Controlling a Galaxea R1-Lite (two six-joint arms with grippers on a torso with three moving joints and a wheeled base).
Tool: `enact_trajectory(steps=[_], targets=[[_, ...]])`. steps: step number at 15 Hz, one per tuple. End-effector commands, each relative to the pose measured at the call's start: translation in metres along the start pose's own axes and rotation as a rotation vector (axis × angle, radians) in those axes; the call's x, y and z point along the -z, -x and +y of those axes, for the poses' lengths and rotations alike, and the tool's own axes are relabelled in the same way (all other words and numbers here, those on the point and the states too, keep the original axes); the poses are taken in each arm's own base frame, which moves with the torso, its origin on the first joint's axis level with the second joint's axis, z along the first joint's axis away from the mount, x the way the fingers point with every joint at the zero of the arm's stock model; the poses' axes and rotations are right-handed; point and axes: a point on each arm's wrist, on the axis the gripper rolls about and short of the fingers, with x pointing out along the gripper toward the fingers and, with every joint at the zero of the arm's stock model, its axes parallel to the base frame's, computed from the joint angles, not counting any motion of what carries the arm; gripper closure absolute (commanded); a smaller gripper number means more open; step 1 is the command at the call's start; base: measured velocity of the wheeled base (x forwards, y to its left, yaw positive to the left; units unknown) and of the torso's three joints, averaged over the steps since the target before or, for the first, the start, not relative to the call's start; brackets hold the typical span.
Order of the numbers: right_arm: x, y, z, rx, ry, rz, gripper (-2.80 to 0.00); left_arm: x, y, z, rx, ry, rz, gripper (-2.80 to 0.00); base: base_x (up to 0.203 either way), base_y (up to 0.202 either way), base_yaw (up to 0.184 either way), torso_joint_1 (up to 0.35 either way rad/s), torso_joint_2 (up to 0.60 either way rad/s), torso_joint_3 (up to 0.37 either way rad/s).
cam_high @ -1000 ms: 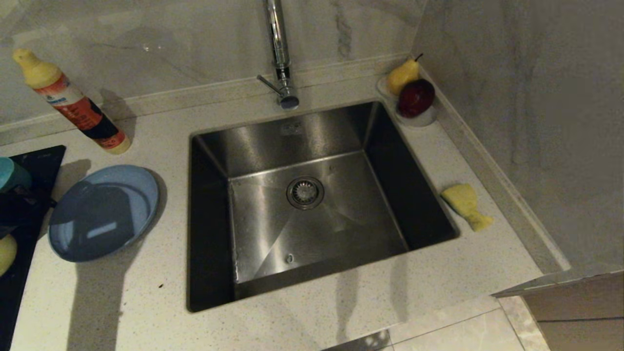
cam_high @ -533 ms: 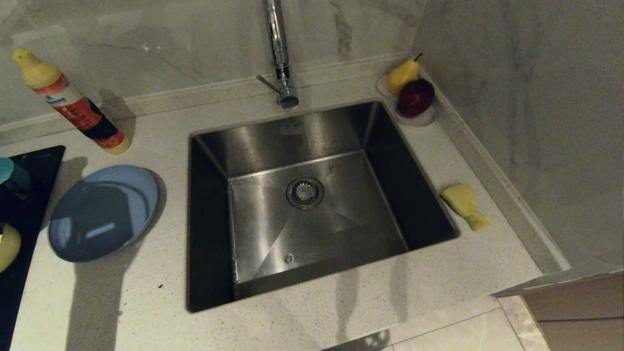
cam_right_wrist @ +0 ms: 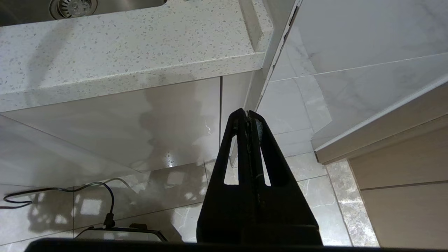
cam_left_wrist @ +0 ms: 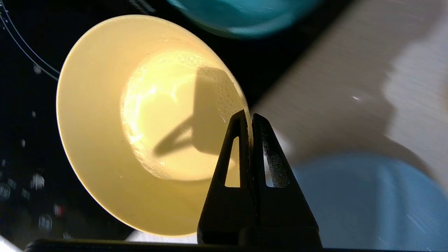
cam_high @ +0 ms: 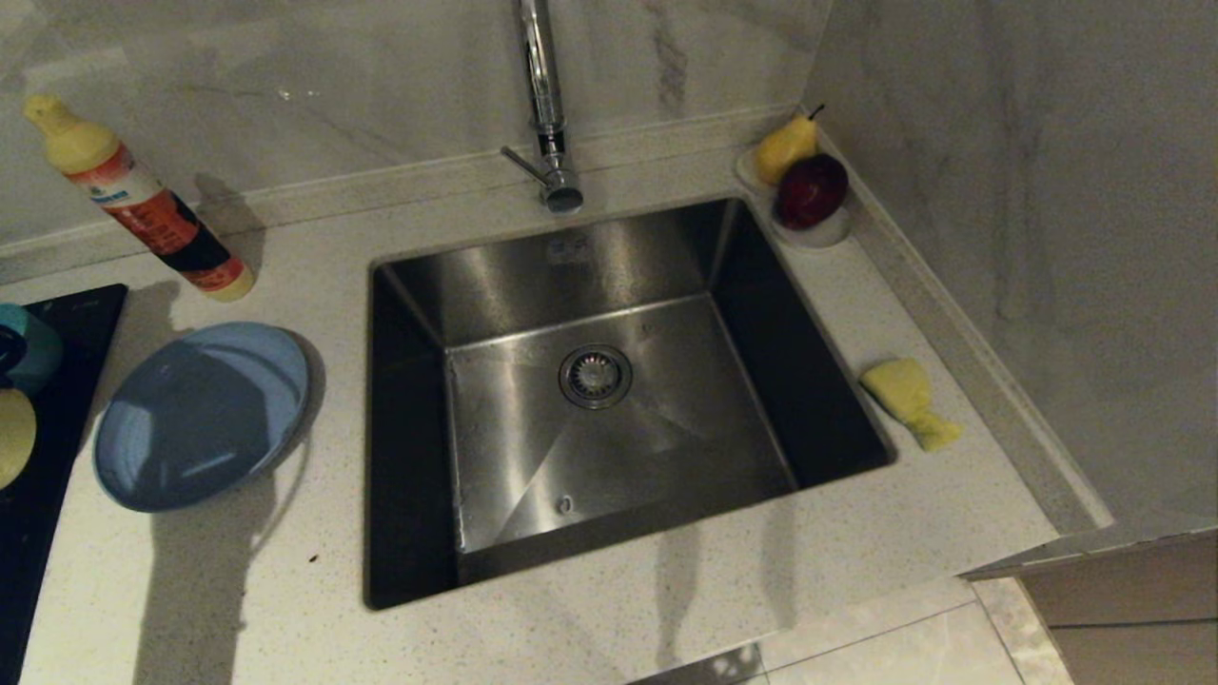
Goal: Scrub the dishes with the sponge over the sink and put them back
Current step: Place the bowl on the plate
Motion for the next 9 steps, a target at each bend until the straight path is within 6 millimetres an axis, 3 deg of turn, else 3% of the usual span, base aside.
enact_trajectory(steps=[1, 4, 9], targets=[[0.0, 0.0, 0.0, -0.001, 0.001, 0.0, 0.0, -0.008, 0.037, -0.009, 0.05, -0.005, -0.069, 0.0, 0.0, 0.0, 0.0, 0.0, 0.0, 0.0], [0.0, 0.0, 0.0, -0.001, 0.001, 0.001, 0.0, 0.006, 0.075, -0.029, 0.193, -0.049, 0.004, 0.0, 0.0, 0.0, 0.0, 0.0, 0.0, 0.0], [0.0, 0.0, 0.0, -0.001, 0.001, 0.001, 0.0, 0.051, 0.08, -0.076, 0.294, -0.179, 0.141, 0.0, 0.0, 0.0, 0.0, 0.0, 0.0, 0.0]])
